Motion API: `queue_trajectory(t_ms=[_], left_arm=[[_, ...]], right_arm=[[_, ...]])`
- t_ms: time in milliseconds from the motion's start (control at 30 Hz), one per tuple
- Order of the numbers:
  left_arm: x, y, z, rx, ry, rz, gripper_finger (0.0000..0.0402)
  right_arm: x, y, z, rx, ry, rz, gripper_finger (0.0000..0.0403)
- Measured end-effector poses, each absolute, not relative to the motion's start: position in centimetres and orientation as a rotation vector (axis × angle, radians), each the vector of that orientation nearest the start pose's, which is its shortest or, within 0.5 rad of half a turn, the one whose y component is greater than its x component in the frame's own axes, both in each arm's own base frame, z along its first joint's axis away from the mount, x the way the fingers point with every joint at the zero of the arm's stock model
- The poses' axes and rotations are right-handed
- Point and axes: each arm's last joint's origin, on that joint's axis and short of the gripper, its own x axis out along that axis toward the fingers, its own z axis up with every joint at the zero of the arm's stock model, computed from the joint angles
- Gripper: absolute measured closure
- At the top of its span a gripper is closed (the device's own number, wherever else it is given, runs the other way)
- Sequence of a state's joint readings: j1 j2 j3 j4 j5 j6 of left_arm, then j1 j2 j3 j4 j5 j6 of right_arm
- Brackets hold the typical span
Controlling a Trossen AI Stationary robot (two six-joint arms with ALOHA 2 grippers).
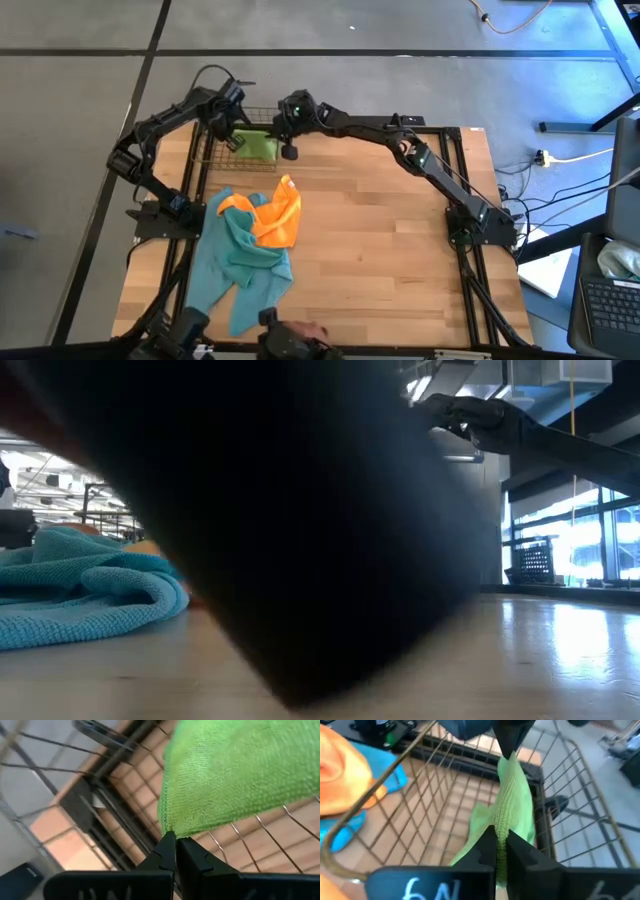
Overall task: Fold microfiber towels
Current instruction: Put the folded green microfiber cloth into the wire basket
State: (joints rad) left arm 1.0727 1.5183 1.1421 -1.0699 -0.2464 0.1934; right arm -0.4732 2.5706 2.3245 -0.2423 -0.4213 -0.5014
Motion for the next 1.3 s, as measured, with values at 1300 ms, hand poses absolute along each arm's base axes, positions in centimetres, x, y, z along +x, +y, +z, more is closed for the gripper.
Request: queue_trajectory(t_ms=[1300], left_arm=[[11.6,25.2,25.5,-0.696,1.41,0.793,0.0401]], right_arm=[[51.1,-26.6,20.2,-0.204,0.538,-0.098,0.0387]])
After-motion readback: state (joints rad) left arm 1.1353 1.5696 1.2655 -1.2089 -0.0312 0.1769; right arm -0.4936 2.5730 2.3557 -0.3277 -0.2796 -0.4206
